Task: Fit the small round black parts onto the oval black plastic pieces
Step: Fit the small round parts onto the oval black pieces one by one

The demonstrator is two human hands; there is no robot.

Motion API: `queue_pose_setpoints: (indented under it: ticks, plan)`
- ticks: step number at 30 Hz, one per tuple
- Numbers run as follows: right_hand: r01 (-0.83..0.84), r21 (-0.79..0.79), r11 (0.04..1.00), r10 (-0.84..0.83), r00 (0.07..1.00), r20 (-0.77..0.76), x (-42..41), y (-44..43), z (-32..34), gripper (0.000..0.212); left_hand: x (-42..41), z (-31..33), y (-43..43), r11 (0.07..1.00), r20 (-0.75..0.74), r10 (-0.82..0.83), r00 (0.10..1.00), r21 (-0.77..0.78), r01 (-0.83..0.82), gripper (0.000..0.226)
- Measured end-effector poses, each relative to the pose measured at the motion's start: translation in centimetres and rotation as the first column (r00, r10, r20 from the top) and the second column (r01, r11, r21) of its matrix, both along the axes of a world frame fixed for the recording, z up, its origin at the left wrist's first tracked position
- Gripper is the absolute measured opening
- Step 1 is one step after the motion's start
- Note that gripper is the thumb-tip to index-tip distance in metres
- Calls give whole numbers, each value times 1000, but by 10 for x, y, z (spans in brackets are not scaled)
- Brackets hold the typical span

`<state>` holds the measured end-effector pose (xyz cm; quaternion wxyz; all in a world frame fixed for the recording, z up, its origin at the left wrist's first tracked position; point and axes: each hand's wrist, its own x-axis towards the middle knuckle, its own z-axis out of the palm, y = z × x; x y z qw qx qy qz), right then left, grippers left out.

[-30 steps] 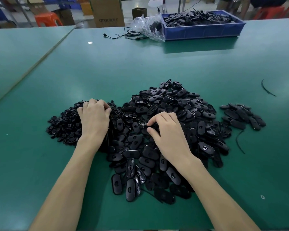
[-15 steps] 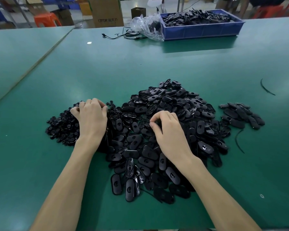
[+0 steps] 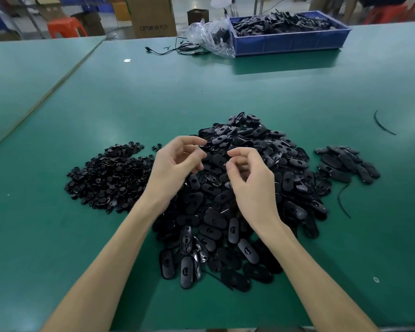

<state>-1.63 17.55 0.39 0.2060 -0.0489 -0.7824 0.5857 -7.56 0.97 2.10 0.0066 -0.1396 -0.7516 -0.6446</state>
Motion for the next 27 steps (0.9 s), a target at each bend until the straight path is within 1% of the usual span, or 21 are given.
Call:
queue_pose_setpoints:
  ticks: [3, 6, 10, 15, 20, 27]
  plan:
    - [20, -41, 999, -19, 1000, 10, 1, 2, 2, 18, 3, -4, 5, 999, -2, -48, 999, -14, 48, 15]
    - [25, -76, 997, -23, 1000, 21, 1, 4, 3, 22, 4, -5, 6, 999, 9, -37, 999, 5, 37, 15]
    - [26, -88, 996, -24, 1000, 15, 2, 3, 5, 23, 5, -6, 7, 997, 28, -22, 999, 68, 20, 26]
    - [30, -99, 995, -30, 1000, 2, 1, 4, 4, 23, 4, -7, 6, 994, 44, -43, 998, 102, 39, 11]
    - [27, -110, 994, -28, 1000, -6, 0, 4, 3, 22, 4, -8, 7, 992, 71, -46, 996, 120, 38, 12]
    - [16, -128, 992, -18, 1000, -14, 1, 3, 4, 25, 5, -7, 7, 991, 64, -47, 997, 125, 39, 17]
